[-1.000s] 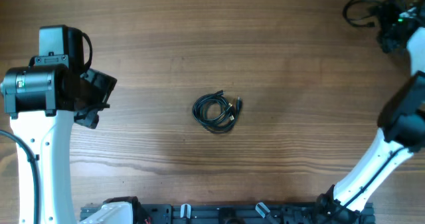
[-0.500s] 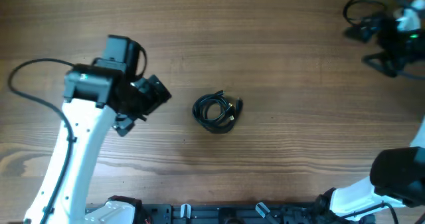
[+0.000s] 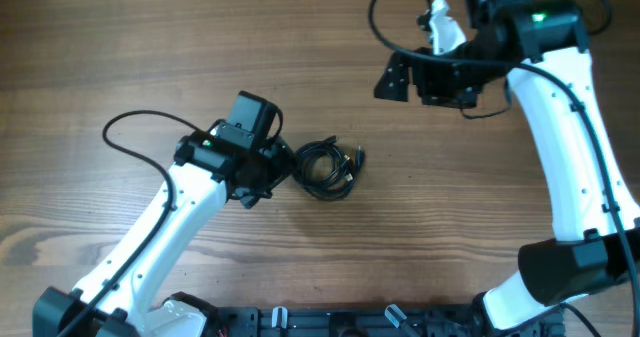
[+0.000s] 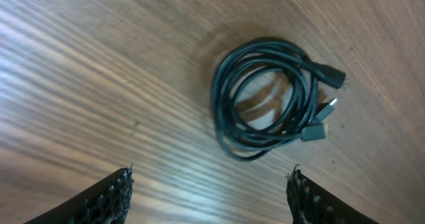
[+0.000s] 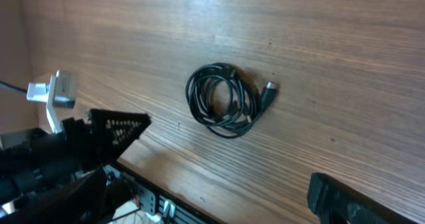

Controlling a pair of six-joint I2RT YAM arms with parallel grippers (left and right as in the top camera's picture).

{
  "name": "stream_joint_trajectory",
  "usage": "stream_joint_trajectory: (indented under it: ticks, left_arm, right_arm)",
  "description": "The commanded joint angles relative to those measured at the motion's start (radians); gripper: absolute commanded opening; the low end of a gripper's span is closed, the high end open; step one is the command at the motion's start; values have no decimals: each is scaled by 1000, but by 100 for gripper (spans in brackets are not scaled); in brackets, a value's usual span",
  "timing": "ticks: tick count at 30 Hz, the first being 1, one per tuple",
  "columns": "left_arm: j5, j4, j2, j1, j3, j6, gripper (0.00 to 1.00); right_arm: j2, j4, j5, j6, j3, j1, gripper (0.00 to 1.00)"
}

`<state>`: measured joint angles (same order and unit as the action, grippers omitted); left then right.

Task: Untangle cables
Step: 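Move both grippers to the remaining black cable coil in the center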

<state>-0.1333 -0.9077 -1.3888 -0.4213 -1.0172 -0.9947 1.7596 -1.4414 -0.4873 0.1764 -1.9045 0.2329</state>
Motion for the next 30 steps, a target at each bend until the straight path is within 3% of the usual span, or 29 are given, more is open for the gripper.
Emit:
stream_joint_trajectory:
  ticks: [1, 4, 7, 13, 18, 26, 30]
  left_arm:
    - [-8, 65, -107, -14, 17, -42, 77]
    - [-12, 102, -205, -14, 17, -31, 76]
    - [-12, 142, -278, -14, 17, -31, 59]
    - [-12, 166, -300, -14, 17, -31, 48]
    - [-12, 179, -303, -14, 19, -31, 46]
    - [-33, 201, -322, -61, 19, -31, 47]
    - [-13, 200, -362, -61, 19, -31, 41]
  right_arm:
    - [2, 28, 39, 44, 2, 39, 100]
    - [2, 27, 47, 43, 3, 39, 100]
    - [2, 47, 46, 44, 57, 39, 100]
    - [2, 153, 25, 53, 261, 39, 100]
    - [2, 256, -37, 73, 359, 39, 100]
    - [2, 276, -37, 88, 361, 39, 100]
    - [2, 274, -37, 88, 361, 39, 100]
